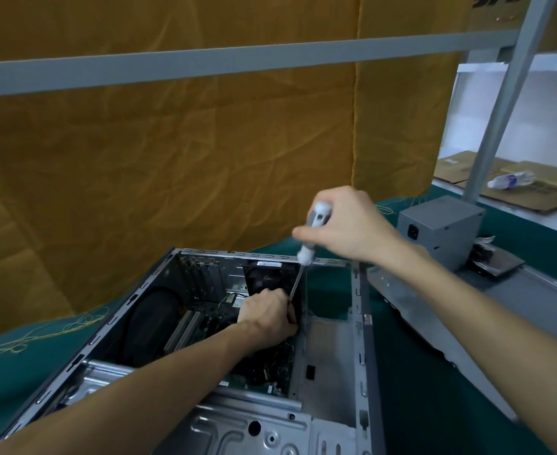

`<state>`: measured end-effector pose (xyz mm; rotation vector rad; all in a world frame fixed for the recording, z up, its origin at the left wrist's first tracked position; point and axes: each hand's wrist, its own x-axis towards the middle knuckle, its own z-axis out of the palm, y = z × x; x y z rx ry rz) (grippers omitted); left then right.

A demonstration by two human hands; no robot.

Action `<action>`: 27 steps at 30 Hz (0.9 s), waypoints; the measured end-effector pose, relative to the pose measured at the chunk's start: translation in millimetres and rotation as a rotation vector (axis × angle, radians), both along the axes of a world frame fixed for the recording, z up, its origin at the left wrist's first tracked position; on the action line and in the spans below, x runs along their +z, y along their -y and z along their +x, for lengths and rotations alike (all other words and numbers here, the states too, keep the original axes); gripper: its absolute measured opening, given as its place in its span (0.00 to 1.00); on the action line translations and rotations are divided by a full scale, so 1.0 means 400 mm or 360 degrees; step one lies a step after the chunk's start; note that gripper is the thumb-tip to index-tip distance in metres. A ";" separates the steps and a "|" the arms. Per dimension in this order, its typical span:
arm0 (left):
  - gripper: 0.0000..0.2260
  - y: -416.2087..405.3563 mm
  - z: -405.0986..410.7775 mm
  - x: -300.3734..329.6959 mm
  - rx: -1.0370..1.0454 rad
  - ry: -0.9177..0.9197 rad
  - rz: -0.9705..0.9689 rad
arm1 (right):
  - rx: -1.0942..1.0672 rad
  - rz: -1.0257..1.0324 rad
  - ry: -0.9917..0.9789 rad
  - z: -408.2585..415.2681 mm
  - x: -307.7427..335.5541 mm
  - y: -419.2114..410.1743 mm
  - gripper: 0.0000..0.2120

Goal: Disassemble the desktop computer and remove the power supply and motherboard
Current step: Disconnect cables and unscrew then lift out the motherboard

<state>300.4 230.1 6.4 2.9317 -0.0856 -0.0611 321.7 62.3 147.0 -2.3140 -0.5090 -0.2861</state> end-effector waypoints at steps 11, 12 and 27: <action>0.09 -0.002 0.000 -0.010 -0.0122 0.0071 0.0118 | -0.0112 0.1546 -0.0834 0.059 -0.123 -0.009 0.15; 0.09 -0.002 0.001 -0.008 -0.0128 0.0057 0.0109 | -0.0132 0.1487 -0.0793 0.061 -0.129 -0.027 0.15; 0.10 -0.001 0.004 -0.021 -0.0159 0.0170 0.0260 | -0.0308 0.1244 -0.0485 0.047 -0.170 -0.087 0.11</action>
